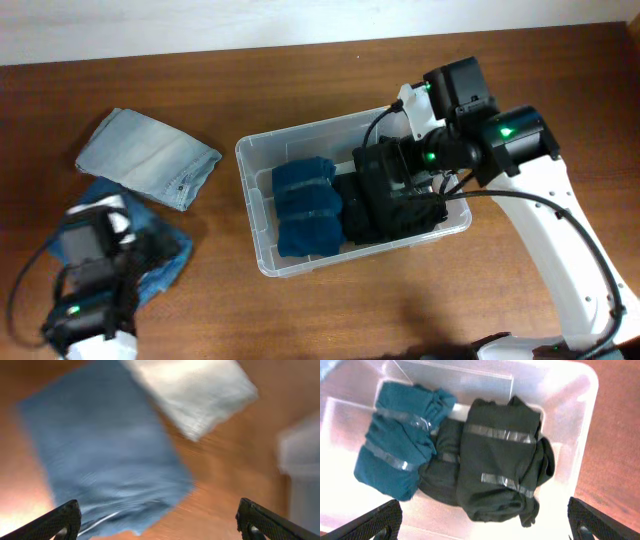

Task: Pack container
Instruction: 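Grasp the dark-blue folded jeans with the left gripper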

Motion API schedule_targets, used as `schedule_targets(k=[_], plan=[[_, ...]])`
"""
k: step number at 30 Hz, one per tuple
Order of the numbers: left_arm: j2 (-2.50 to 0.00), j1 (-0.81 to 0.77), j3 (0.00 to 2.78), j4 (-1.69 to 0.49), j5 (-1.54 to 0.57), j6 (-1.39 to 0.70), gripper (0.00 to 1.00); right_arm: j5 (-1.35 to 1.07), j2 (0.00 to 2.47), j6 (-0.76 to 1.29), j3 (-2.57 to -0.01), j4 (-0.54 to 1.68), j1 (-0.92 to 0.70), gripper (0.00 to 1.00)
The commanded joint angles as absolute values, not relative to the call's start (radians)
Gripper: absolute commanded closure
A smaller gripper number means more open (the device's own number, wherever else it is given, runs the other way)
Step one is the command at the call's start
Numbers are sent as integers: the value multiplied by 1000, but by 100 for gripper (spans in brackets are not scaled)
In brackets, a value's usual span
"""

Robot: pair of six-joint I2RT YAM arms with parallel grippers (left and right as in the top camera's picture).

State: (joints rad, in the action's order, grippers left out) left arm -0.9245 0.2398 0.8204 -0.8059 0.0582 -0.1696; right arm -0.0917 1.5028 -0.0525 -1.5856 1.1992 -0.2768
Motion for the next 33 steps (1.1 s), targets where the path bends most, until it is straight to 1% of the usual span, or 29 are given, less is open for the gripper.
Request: schedule_targets(k=[1,4,6,7,11,12,20,24,25,27,29,32,33], plan=[[-903,440,880,-820,69,-312,0,-66,1514,-47,-1582,1204,-274,1],[-909,596,882,-803,42,-344,1,-67,1514,-47,-1582,1205,-274,1],[-929,678,881,-781,-15,-347,1,-67,1514,-47,-1582,1206,-274,1],[-968,746,881,-753,-75,-347,1,-66,1514,-47,-1582,1205,-274,1],[-1081,823,881,-724,-129,-342,1,-66,1526,-47,-1582,1205,-274,1],[-1147,850,879,-704,-155,-316,1,-66,1535,-47,-1582,1205,-274,1],[-1437,944,879,-604,-337,-153,1,-66,1546,-47,-1580,1205,-266,1],[-1575,966,879,-579,-472,16,1,-68,1546,-47,-1580,1206,-235,1],[-1645,967,879,-570,-514,84,2,-82,1546,-47,-1580,1206,-218,2],[-1705,967,879,-542,-631,183,2,-96,1546,-47,-1580,1206,-204,1],[-1766,967,879,-501,-743,212,2,-101,1546,-47,-1580,1206,-194,1],[-1851,965,879,-456,-798,220,2,-100,1546,-47,-1580,1206,-189,1],[-1865,964,879,-456,-801,223,4,-101,1546,-47,-1580,1206,-189,1]])
